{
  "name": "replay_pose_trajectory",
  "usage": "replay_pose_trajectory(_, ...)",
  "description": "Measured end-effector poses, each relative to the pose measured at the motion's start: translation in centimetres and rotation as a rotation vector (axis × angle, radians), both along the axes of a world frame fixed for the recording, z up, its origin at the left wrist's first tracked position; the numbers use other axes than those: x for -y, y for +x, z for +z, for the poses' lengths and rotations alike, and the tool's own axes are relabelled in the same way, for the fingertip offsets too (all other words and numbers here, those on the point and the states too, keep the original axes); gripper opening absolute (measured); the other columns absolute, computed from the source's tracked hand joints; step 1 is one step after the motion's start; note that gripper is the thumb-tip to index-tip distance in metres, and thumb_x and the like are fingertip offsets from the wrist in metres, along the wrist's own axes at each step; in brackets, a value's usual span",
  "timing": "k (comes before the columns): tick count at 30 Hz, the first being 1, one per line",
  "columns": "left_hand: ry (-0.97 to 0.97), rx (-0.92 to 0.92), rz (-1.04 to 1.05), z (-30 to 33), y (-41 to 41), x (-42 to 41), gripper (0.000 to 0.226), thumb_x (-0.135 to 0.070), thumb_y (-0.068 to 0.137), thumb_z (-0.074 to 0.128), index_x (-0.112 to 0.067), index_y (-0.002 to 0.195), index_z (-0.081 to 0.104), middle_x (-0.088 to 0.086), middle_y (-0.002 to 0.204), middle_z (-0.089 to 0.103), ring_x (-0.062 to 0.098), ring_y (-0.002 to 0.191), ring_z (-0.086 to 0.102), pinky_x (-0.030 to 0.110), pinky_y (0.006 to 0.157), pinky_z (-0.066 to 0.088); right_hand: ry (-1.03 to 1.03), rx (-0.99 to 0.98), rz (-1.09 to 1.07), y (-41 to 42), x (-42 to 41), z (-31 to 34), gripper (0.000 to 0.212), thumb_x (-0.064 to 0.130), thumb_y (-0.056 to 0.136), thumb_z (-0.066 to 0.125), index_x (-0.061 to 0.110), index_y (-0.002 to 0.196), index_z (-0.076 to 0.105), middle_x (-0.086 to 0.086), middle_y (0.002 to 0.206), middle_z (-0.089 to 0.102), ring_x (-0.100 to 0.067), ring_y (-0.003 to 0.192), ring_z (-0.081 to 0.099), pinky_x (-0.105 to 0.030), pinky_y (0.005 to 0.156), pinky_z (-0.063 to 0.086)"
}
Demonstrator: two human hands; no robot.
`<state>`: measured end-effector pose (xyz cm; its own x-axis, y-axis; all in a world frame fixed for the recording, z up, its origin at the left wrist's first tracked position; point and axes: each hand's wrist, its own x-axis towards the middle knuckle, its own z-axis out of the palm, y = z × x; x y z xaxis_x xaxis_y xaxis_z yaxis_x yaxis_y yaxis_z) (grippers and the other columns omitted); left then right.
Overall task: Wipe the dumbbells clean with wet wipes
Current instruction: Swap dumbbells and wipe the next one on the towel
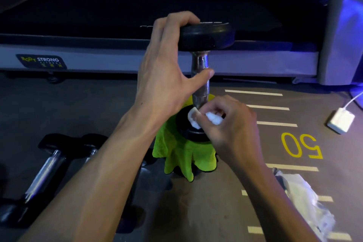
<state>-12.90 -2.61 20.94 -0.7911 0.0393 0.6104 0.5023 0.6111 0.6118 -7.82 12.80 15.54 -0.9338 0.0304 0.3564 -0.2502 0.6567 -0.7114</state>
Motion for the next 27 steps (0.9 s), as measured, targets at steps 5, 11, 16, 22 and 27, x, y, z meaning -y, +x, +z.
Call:
replay_pose_trajectory(5,0.017,0.019,-0.016,0.0,-0.2,0.4,0.079,-0.032,0.072,0.093,-0.025,0.137,0.050,-0.008,0.132,0.046,-0.001,0.113,0.051,0.006,0.088,0.042,-0.185,0.095,-0.077,-0.6,-1.1,-0.2,0.015,0.031,0.084,0.083,0.025,0.075,0.072,0.013,0.071,0.068,-0.002,0.074,0.060,-0.010,0.062,0.039)
replay_pose_trajectory(11,-0.010,0.021,-0.049,0.0,-0.6,0.7,0.080,-0.044,0.073,0.092,-0.028,0.139,0.049,-0.011,0.131,0.046,-0.006,0.108,0.050,0.006,0.088,0.042,-0.340,-0.163,-0.094,-1.6,-0.3,-0.1,0.018,0.018,0.089,0.080,0.031,0.087,0.068,0.004,0.092,0.065,-0.011,0.083,0.067,-0.033,0.076,0.057)
replay_pose_trajectory(16,0.065,0.068,-0.074,0.2,-1.4,1.1,0.066,-0.065,0.085,0.074,-0.032,0.136,0.050,-0.014,0.124,0.048,-0.014,0.108,0.051,0.004,0.090,0.040,0.043,-0.137,-0.040,-0.6,-0.5,-1.0,0.015,0.026,0.086,0.082,0.025,0.079,0.068,0.011,0.073,0.064,-0.013,0.077,0.059,-0.029,0.069,0.047)
replay_pose_trajectory(22,0.136,0.090,-0.072,0.8,-2.4,0.9,0.024,-0.044,0.112,0.037,-0.039,0.126,0.056,-0.017,0.108,0.050,-0.015,0.094,0.051,0.005,0.083,0.038,-0.011,-0.332,0.019,-3.8,0.9,2.7,0.012,0.021,0.091,0.077,0.017,0.083,0.070,0.004,0.078,0.062,-0.011,0.068,0.054,-0.033,0.064,0.049)
replay_pose_trajectory(27,0.143,0.064,-0.095,0.8,-2.6,0.8,0.023,-0.042,0.112,0.040,-0.036,0.123,0.059,-0.010,0.109,0.053,-0.009,0.093,0.053,0.010,0.086,0.039,0.035,-0.228,0.043,-2.1,0.9,-0.2,0.009,0.013,0.089,0.078,0.017,0.085,0.071,0.004,0.090,0.060,-0.005,0.070,0.052,-0.016,0.064,0.040)
